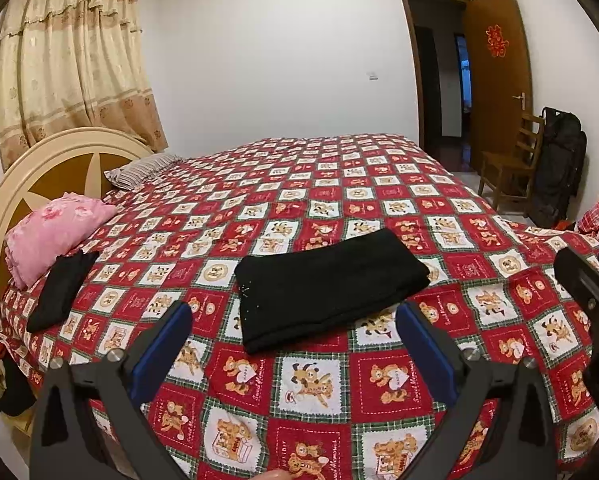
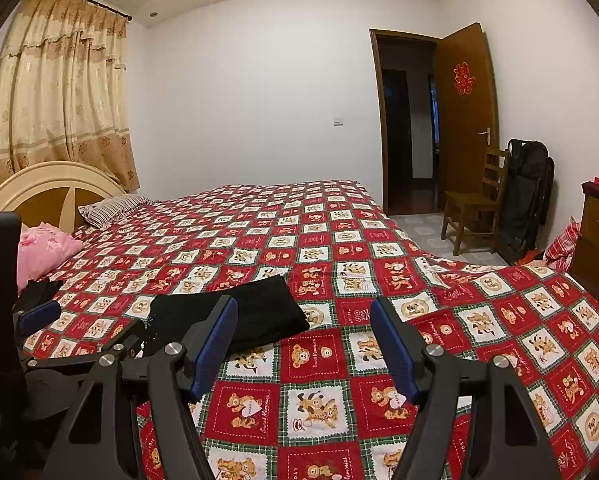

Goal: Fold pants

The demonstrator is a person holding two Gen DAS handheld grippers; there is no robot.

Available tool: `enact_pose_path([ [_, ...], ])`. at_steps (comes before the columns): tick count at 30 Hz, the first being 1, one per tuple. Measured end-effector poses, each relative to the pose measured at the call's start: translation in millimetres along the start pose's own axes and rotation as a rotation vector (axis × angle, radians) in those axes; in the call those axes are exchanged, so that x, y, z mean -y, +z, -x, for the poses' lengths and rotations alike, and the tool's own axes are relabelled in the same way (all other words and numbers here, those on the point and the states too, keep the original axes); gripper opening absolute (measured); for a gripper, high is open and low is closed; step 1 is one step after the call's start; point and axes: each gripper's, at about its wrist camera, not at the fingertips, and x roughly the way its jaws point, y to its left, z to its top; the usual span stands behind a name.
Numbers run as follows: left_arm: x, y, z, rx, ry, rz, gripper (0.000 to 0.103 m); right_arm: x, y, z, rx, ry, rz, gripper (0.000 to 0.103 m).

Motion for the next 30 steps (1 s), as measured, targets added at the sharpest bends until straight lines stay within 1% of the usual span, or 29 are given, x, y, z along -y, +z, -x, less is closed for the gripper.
enact_pose_path([
  [5,-0.3,-0.6,-2.2,-0.012,-0.004,-0.002,0.103,0.1,0.1,0.0,0.001,0.0,0.0,0.07],
  [17,0.0,-1.1,-2.9,-0.014,-0.003,-0.003,0.103,1.1,-0.7,-0.8,-0.003,-0.003,-0.001,0.07],
  [21,-1.2,-1.5,-4.5,-0.033,-0.018,0.001,0.103,1.2,-0.6,-0.8,-0.001,-0.003,0.0,0.07],
  [30,-0.4,-2.9,-6.5,-0.044,-0.024,0.008,0.103,2.1,-1.2,-1.4,-0.001,-0.006,-0.002,0.07],
])
